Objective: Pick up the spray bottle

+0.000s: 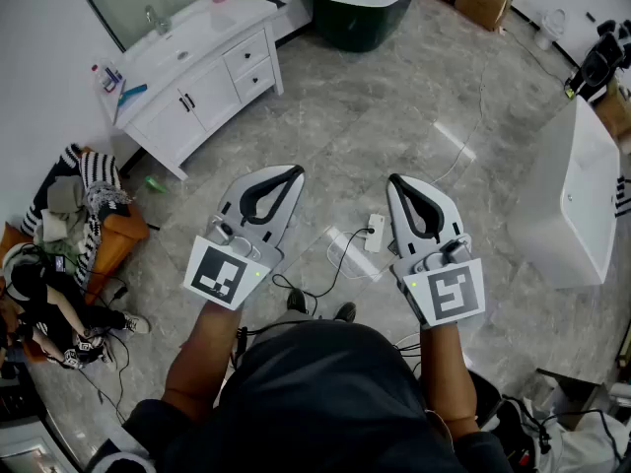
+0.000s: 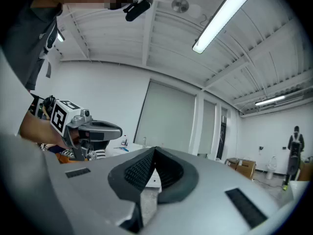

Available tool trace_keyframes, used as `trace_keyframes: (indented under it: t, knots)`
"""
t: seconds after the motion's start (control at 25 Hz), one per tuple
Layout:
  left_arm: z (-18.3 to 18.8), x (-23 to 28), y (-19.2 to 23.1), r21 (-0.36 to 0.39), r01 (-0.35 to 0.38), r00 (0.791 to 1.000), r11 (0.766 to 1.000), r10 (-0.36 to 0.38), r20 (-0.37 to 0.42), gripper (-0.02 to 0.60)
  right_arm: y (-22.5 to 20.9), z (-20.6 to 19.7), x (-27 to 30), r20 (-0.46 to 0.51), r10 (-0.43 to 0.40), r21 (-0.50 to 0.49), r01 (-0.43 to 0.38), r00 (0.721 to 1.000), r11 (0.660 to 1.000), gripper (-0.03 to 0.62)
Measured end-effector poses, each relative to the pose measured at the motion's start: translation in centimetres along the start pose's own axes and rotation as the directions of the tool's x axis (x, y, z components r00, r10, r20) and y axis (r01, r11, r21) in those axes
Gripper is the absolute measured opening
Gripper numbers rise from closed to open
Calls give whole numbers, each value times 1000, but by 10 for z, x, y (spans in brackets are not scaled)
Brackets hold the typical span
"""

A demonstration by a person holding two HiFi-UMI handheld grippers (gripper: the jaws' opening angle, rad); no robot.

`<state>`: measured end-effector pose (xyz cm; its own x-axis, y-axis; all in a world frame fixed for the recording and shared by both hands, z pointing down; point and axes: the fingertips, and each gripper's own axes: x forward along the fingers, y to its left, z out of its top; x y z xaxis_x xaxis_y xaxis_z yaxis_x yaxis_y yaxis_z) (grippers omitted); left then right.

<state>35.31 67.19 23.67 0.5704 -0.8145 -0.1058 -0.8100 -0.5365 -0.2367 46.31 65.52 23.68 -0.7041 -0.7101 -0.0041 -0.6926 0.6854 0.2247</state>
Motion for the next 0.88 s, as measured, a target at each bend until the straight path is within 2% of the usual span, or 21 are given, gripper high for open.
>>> trace_keyframes:
  t: [0.6, 0.88]
  knots:
    - [3, 14, -32, 21, 6, 1000, 1000, -5, -19, 3, -22, -10, -22, 53, 6, 77, -10, 999, 997, 8]
    - [-7, 14, -20, 26, 2, 999, 1000, 0, -48, 3, -24, -19, -8, 38, 8, 97, -12, 999, 995, 8]
